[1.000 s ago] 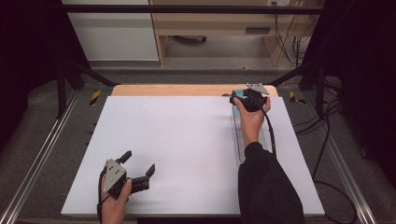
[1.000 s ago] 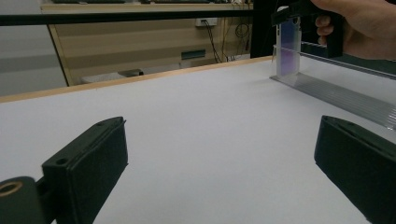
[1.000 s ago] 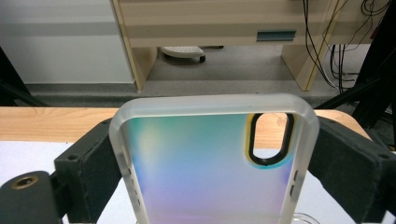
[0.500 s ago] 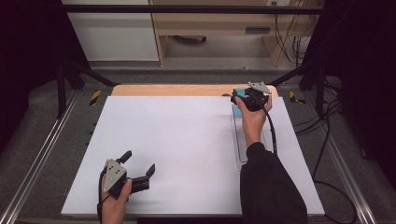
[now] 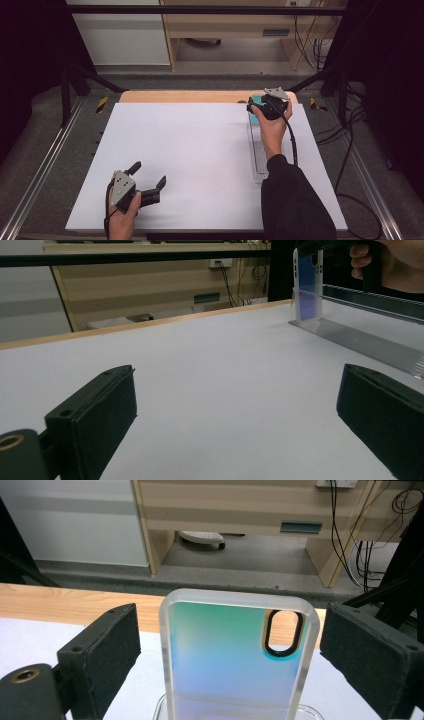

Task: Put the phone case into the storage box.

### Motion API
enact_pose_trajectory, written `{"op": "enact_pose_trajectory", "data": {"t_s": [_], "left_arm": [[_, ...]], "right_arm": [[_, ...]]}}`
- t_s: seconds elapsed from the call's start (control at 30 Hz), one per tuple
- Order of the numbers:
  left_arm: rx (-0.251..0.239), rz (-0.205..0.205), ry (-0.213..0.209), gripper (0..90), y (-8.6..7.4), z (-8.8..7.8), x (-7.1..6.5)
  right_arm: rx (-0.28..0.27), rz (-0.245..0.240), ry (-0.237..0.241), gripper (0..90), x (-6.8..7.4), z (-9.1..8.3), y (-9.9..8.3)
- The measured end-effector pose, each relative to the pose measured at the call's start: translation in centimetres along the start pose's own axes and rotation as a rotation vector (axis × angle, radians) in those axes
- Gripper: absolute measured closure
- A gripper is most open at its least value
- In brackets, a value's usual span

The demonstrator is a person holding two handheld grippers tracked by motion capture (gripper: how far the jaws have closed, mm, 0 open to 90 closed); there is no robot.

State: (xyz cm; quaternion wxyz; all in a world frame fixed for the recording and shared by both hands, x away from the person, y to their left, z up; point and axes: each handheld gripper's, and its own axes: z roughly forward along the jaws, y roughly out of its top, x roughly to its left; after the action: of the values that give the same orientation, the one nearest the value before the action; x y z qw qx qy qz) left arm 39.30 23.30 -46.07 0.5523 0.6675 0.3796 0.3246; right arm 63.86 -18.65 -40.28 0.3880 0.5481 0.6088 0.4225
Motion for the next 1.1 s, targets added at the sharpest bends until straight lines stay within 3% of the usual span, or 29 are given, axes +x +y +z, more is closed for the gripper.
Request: {"op": "enact_pose_trajectory", "data": {"t_s": [0.53,1.1], "left_arm": [[0.001,0.002,0.003,2.3,0.0,0.0,0.0],[0.002,-0.003,0.012,2.2,0.0,0.0,0.2]], "right_arm": [[0.026,-0.056,0.038,8.6,0.0,-2.2,0.8],[0.072,-0.032,0.081,6.5,-0.1,-4.3,1.9]]}}
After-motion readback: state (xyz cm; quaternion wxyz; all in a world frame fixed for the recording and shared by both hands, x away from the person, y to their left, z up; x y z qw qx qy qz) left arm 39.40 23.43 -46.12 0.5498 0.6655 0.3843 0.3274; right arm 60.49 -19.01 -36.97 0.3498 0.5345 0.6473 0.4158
